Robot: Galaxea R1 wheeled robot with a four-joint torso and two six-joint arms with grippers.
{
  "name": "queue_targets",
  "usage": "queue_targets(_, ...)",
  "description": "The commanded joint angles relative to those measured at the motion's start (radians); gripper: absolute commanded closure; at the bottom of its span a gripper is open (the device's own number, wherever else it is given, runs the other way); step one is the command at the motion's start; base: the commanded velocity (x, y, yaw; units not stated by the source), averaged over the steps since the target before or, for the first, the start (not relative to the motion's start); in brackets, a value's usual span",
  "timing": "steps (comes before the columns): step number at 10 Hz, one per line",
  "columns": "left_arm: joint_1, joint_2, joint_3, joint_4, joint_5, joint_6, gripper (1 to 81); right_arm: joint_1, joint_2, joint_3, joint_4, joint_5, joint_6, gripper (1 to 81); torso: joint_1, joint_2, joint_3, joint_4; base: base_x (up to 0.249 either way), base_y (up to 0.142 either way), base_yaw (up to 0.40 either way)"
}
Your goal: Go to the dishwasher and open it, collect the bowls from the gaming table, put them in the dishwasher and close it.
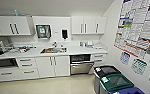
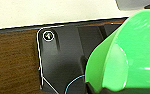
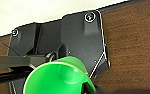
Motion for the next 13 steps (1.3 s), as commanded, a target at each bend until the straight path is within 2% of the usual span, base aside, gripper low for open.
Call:
queue_targets(1, -0.049, -0.020, 0.007, 0.003, 0.048, -0.001, 81.1, 0.028, -0.023, -0.001, -0.014, -0.047, -0.002, 81.1, 0.000, 0.000, 0.000, 0.000, 0.086, 0.000, 0.000)
queue_targets(13, -0.048, -0.020, 0.007, 0.002, 0.048, -0.001, 81.1, 0.030, -0.023, -0.001, -0.014, -0.047, -0.002, 81.1, 0.000, 0.000, 0.000, 0.000, 0.110, 0.000, 0.000)
